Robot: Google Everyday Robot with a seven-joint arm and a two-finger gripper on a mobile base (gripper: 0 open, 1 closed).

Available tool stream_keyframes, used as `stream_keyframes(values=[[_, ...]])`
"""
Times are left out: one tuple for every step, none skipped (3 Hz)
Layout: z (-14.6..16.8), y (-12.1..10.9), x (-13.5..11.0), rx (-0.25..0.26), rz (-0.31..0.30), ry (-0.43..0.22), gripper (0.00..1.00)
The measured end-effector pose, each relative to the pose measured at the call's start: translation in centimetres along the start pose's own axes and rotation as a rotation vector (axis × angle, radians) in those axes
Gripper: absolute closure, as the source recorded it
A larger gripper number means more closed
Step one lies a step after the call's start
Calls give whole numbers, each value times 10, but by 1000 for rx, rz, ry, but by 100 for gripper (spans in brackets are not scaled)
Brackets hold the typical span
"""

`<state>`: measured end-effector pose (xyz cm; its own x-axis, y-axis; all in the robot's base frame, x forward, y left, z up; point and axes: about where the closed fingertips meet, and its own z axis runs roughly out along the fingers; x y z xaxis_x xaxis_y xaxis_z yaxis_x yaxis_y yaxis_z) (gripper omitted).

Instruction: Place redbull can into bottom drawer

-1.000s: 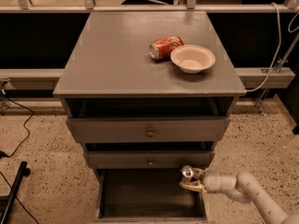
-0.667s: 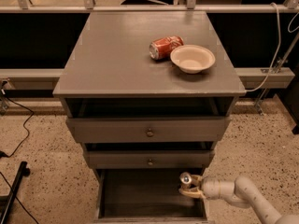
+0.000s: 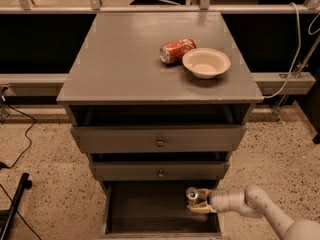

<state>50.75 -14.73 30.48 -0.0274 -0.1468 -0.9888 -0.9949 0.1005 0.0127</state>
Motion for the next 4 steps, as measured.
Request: stream_keyframes(values=[[4,-4,35,24,34,48,100],[7,-3,63,23,45,71,100],[9,-3,67,22,47,71,85],[11,-2,67,19,49,69,62]])
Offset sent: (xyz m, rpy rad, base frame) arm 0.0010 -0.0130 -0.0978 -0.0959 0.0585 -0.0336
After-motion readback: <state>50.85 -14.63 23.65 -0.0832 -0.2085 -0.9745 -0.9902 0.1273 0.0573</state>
